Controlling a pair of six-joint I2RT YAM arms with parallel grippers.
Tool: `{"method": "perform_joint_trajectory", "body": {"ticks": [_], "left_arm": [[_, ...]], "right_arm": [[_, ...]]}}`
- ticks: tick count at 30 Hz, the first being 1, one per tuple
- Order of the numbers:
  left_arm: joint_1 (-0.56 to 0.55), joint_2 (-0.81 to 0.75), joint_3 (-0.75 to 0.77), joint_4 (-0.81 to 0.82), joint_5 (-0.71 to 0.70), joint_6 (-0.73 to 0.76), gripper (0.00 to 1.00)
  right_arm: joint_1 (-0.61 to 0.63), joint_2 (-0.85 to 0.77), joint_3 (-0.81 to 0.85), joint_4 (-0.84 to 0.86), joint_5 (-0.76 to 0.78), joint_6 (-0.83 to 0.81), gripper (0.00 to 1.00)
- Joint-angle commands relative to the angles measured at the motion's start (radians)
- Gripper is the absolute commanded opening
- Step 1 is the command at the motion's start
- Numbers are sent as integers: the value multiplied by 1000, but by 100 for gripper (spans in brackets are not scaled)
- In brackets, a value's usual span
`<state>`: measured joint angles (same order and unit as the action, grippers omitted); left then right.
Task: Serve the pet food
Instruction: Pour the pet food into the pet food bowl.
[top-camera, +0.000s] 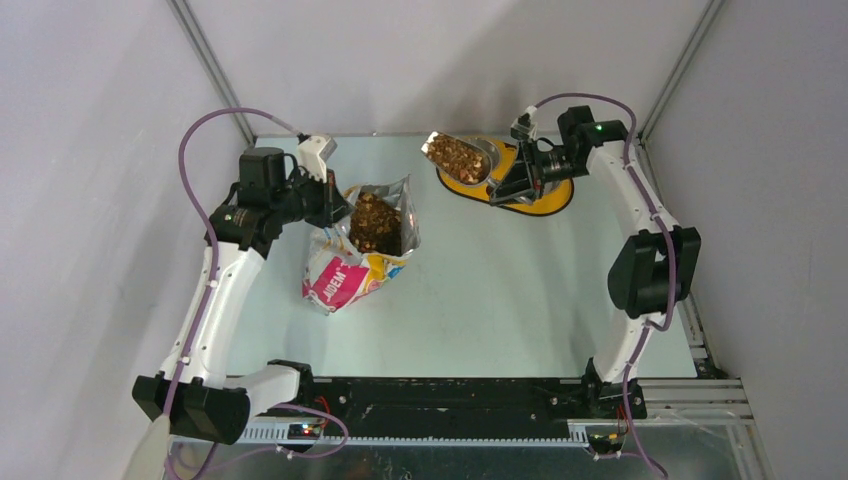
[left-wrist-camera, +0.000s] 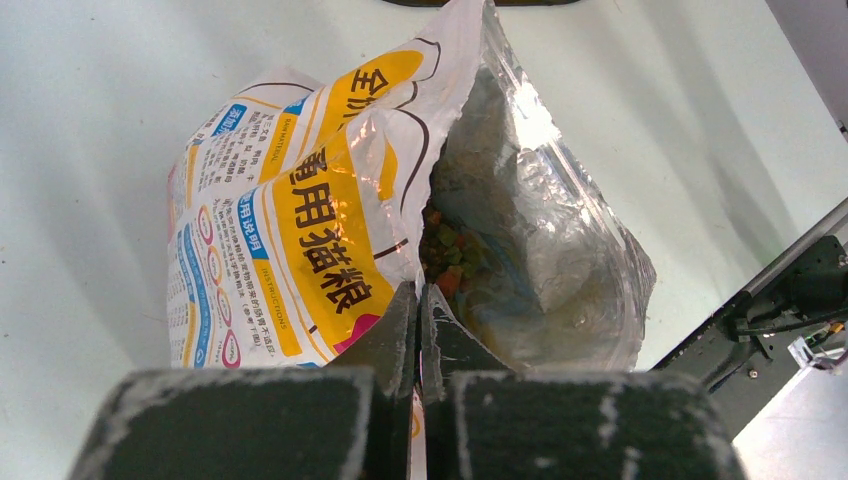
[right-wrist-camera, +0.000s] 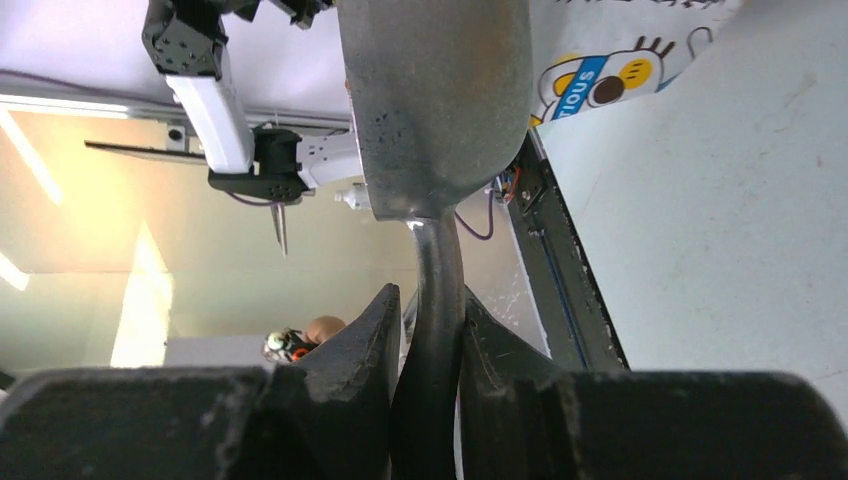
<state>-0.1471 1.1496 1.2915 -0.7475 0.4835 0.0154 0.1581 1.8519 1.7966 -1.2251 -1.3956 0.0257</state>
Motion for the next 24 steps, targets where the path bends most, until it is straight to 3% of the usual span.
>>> {"method": "perform_joint_trajectory", "body": {"ticks": [1,10,24], "left_arm": [[14,-33,-5,16,13,-8,0],[13,-34,-7,15,13,-8,0],[12,-38,-8,15,12,-8,0]], "right_arm": [[-46,55,71,-107,-54,-106,0],[-123,104,95,-111,-46,-96,0],[-240,109,32,120,4,93,0]]}}
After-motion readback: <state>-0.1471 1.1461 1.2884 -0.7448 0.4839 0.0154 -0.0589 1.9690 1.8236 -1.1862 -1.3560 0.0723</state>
